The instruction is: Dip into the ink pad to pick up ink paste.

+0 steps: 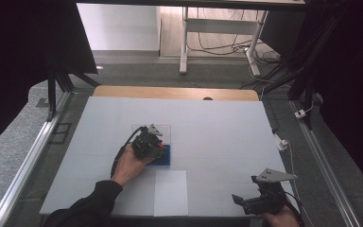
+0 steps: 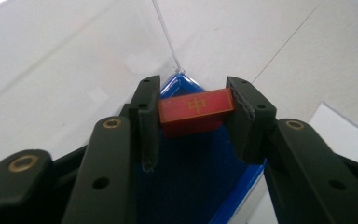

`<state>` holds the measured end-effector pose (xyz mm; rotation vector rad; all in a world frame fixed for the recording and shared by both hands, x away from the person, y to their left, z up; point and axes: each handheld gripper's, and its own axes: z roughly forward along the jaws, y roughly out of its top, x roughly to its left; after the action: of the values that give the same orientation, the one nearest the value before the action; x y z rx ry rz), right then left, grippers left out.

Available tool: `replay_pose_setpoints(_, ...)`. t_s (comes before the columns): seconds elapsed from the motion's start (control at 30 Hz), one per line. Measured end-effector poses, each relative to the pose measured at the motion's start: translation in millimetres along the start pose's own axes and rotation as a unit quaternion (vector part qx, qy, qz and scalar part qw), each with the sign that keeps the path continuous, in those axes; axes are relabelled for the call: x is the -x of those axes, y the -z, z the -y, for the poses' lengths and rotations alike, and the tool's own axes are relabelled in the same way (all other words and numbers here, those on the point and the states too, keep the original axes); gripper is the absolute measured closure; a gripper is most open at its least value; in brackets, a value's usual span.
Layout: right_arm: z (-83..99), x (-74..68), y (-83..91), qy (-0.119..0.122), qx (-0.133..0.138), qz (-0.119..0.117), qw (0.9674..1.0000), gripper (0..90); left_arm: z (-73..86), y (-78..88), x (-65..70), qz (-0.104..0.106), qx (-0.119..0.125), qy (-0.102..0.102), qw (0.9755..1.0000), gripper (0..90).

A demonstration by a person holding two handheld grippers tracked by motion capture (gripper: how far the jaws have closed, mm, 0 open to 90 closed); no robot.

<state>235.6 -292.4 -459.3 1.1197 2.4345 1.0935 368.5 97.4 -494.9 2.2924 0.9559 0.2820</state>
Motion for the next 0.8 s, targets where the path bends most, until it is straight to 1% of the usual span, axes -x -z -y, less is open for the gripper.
replay_pose_setpoints(0.07,0.0,-0.1,0.1,0.0,0.0,0.0,1.0,0.0,0.1,-1.9,1.0,-0.003,-0.002,-0.002,1.0,57.7)
replay_pose_setpoints(0.13,0.0,-0.1,0.1,0.0,0.0,0.0,1.0,0.0,-0.9,-2.1,2.3,-0.006,-0.007,0.001,1.0,57.8)
replay_pose_setpoints(0.27,0.0,-0.4,0.1,0.002,-0.001,0.0,1.0,0.0,0.0,-3.2,7.4,-0.021,-0.008,-0.005,0.9997,58.1)
replay_pose_setpoints(0.33,0.0,-0.6,-0.1,0.003,-0.001,0.001,1.0,0.0,-0.2,-3.3,7.1,-0.02,-0.01,-0.003,0.9997,58.2)
replay_pose_setpoints(0.4,0.0,-0.7,-0.1,0.004,-0.001,0.001,1.0,0.0,1.0,-3.8,5.5,-0.015,-0.006,0.003,0.9999,58.3)
replay_pose_setpoints(0.43,-0.1,-0.9,-0.3,0.004,-0.002,0.001,1.0,0.0,1.2,-3.9,5.4,-0.015,-0.006,0.002,0.9999,58.4)
replay_pose_setpoints(0.47,-0.1,-0.9,-0.3,0.004,-0.002,0.001,1.0,0.0,1.3,-4.1,6.5,-0.018,-0.006,0.001,0.9998,58.4)
replay_pose_setpoints(0.57,-0.4,-1.2,-0.7,0.005,-0.004,0.001,1.0,0.0,0.2,-5.2,14.5,-0.043,-0.009,-0.017,0.9989,58.4)
replay_pose_setpoints(0.6,-0.5,-1.4,-1.1,0.005,-0.006,0.0,1.0,0.0,-0.1,-5.3,15.9,-0.047,-0.01,-0.019,0.9987,58.5)
replay_pose_setpoints(0.67,-0.5,-1.4,-1.2,0.007,-0.006,0.001,1.0,0.0,0.2,-5.5,15.1,-0.044,-0.009,-0.015,0.9989,58.5)
replay_pose_setpoints(0.8,-0.6,-1.5,-1.2,0.007,-0.006,0.002,1.0,0.0,2.4,-5.1,6.1,-0.017,-0.003,0.006,0.9998,58.5)
